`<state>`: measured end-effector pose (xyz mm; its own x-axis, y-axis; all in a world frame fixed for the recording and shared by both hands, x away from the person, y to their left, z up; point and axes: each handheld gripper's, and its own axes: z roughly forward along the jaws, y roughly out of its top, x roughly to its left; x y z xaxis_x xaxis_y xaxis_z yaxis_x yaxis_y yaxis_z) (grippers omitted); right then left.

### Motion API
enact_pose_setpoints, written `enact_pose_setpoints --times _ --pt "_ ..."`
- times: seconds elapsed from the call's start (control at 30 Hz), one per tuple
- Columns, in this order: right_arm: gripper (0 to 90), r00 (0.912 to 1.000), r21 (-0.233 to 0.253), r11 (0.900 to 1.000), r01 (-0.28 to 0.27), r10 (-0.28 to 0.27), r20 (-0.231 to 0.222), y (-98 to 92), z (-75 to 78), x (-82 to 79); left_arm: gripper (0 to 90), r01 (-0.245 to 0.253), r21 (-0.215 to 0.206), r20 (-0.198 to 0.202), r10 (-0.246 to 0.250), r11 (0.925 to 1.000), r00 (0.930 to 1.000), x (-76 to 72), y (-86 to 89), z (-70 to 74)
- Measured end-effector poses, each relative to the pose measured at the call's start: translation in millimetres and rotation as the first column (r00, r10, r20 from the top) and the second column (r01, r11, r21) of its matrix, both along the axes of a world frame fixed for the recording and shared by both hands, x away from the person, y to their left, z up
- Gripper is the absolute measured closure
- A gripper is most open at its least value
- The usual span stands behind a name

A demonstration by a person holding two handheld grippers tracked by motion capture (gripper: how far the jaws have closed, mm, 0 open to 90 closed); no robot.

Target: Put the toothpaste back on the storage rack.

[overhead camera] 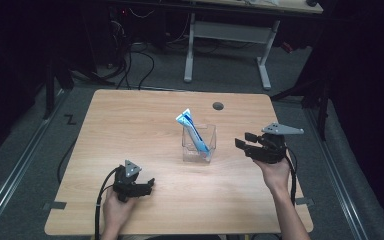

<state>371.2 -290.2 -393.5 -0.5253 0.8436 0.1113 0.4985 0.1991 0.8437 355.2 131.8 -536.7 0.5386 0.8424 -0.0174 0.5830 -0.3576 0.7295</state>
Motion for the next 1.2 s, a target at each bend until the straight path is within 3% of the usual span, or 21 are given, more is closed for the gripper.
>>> enact_pose_setpoints --times 0.63,1.2 --pt "48.9 0.9996 0.051 0.998 0.028 -0.029 0.007 -16.3 -11.1 -14.7 16.5 -0.001 0.001 0.001 0.001 1.0 1.0 0.1 0.0 0.0" --pt "49.0 0.9988 0.055 0.997 0.049 -0.049 -0.011 -22.5 -26.5 -20.5 16.5 0.0 0.002 0.001 0.0 1.0 1.0 -0.2 0.2 0.0"
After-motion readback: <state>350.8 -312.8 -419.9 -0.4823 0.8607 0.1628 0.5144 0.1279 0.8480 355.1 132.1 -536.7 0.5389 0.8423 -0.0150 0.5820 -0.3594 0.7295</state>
